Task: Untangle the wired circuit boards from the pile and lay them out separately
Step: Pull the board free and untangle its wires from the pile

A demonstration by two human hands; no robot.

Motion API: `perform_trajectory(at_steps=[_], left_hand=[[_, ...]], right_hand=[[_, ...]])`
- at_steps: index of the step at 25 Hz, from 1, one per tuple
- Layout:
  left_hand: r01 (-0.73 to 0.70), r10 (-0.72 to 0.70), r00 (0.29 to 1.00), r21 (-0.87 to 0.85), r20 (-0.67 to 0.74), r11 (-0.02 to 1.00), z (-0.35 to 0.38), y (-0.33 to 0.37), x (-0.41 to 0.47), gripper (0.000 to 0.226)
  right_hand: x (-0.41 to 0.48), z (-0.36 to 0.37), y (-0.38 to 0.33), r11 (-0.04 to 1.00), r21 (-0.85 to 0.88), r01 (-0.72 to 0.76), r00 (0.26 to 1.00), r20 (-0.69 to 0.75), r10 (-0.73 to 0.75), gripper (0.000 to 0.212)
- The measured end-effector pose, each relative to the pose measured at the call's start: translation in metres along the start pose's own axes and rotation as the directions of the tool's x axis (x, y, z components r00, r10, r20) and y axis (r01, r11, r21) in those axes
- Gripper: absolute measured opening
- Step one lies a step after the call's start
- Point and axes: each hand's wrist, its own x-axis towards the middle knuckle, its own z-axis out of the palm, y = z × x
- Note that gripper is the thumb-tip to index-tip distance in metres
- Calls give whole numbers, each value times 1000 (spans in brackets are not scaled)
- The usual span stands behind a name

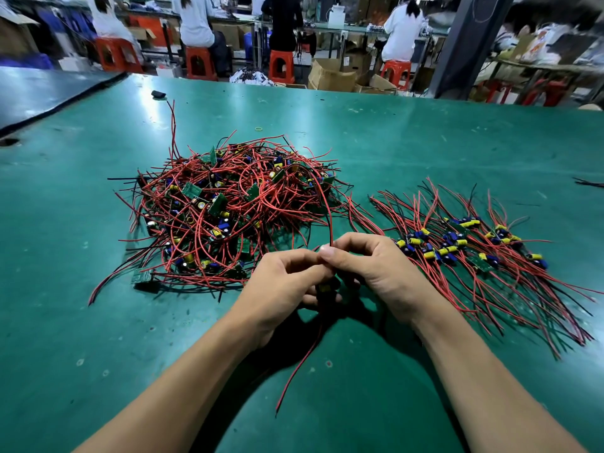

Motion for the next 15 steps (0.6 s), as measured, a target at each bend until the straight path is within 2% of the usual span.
perform_trajectory(at_steps=[3, 6, 8, 10, 13, 15], left_hand=[[-1, 1, 1000, 68, 5, 998, -2, 0, 1, 14], [-1, -1, 1000, 204, 9, 979, -2, 1, 2, 13], [-11, 12, 1000, 302, -2, 953, 0, 0, 2, 14], [1, -1, 1000, 317, -1, 948, 1, 1, 2, 11], [83, -88, 996, 190, 16, 978, -2, 4, 1, 12], [115, -121, 992, 137, 36, 984, -2, 6, 1, 18]], right_hand=[[-1, -2, -2, 996, -82, 18, 999, -25, -20, 19], [5, -3, 1, 958, -272, 92, 983, -131, -131, 18], [7, -5, 5, 946, -312, 88, 968, -197, -155, 20], [8, -7, 9, 966, -250, 58, 963, -240, -120, 17], [11, -4, 12, 999, -20, 47, 955, -293, -51, 9], [14, -2, 14, 995, 43, 90, 929, -364, -69, 9]])
